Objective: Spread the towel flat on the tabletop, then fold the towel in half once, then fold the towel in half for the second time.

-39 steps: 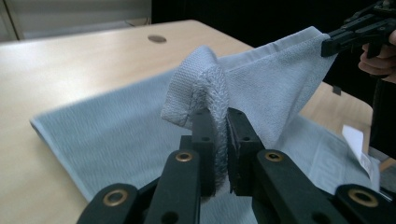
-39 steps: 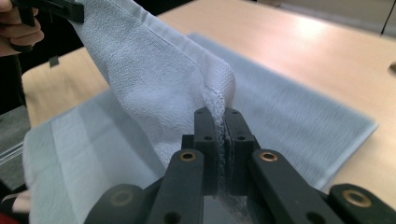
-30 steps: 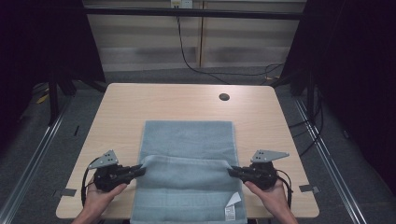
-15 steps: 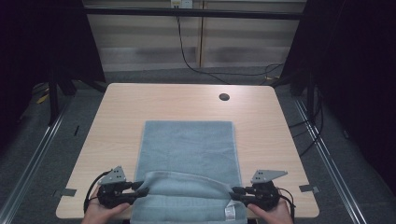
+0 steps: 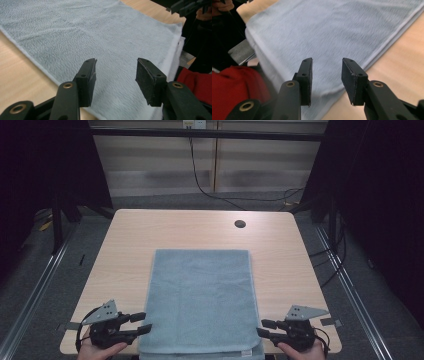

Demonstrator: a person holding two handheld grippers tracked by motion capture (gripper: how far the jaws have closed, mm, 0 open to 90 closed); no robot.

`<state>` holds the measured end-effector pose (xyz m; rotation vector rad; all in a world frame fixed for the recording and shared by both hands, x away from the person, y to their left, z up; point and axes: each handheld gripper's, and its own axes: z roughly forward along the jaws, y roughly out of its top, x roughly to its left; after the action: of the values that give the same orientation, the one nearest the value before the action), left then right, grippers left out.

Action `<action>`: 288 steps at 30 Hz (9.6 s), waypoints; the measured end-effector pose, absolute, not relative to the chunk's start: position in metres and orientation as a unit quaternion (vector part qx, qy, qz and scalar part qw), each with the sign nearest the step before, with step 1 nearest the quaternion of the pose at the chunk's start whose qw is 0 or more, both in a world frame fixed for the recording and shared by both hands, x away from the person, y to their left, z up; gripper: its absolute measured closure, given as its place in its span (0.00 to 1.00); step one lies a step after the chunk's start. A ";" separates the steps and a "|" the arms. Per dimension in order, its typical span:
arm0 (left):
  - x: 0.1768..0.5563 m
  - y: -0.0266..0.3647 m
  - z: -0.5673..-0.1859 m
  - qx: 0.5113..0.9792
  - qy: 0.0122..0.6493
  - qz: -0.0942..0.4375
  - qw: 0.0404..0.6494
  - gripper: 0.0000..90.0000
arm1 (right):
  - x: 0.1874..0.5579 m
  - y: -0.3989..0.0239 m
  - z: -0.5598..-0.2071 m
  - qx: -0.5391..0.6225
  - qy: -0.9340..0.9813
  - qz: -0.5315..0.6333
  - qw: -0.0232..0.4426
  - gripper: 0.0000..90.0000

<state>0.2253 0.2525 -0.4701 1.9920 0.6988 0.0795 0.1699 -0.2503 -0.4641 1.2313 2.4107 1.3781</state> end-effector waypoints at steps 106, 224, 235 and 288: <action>0.264 0.211 -0.493 0.859 0.306 -0.011 0.411 0.47 | 0.234 -0.202 -0.487 0.414 0.825 0.377 0.076 0.40; 0.383 0.231 -0.422 0.758 0.361 0.073 0.539 0.92 | 0.352 -0.248 -0.416 0.423 0.741 0.508 0.116 0.89; 0.393 0.230 -0.403 0.753 0.356 0.090 0.546 0.92 | 0.361 -0.248 -0.399 0.424 0.735 0.513 0.132 0.90; 0.317 0.247 -0.414 0.762 0.302 0.080 0.568 0.93 | 0.277 -0.249 -0.392 0.360 0.765 0.518 0.127 0.91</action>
<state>0.3168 0.2470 -0.4139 1.7895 0.7099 0.1889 0.2775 -0.2487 -0.3919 1.0482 2.2281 1.5089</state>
